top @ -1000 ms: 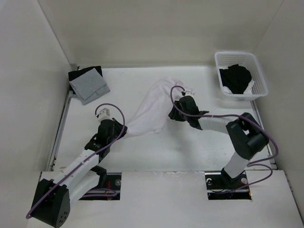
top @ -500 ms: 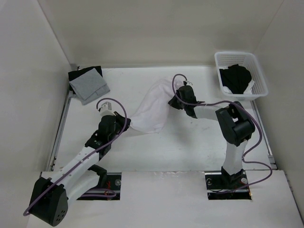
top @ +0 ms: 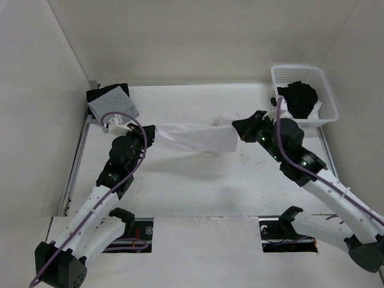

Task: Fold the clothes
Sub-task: Flatten the tank top out

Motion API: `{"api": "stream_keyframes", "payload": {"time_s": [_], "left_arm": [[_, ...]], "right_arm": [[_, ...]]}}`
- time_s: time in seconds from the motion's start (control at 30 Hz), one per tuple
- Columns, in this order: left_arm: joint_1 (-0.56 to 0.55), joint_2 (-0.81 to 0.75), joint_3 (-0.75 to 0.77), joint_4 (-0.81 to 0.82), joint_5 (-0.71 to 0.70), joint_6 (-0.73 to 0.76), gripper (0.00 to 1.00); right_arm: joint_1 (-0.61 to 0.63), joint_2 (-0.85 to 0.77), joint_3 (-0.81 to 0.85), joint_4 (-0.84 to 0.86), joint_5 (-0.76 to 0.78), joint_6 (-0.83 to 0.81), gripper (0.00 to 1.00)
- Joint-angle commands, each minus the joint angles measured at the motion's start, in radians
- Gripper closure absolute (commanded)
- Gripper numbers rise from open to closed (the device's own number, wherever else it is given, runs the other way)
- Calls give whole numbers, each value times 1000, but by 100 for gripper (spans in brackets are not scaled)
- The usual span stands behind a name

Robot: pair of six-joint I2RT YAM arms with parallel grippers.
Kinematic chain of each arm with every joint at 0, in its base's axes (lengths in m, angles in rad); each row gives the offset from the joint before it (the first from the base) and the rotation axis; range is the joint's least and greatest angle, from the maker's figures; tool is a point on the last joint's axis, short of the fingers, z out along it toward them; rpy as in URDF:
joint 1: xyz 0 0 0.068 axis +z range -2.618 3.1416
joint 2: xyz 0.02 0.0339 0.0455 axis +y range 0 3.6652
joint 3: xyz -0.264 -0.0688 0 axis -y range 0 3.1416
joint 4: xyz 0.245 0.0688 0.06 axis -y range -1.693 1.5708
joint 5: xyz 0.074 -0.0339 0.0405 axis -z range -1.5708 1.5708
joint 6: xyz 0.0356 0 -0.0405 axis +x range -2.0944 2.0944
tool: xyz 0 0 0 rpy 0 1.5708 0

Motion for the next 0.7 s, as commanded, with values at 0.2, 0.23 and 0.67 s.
{"api": "stream_keyframes", "payload": {"time_s": [0.2,0.23,0.67], "left_arm": [[38,0,-65,-6,-4,6,97],[44,0,-86,-7,-3,8,97],[88,11,-240,-10,48,-6,97]], "right_arm": [[-43,231,-125,46,-64,48,94],[-58,303,-125,92,-79,56,94],[86,311,-316,272,6,168,72]]}}
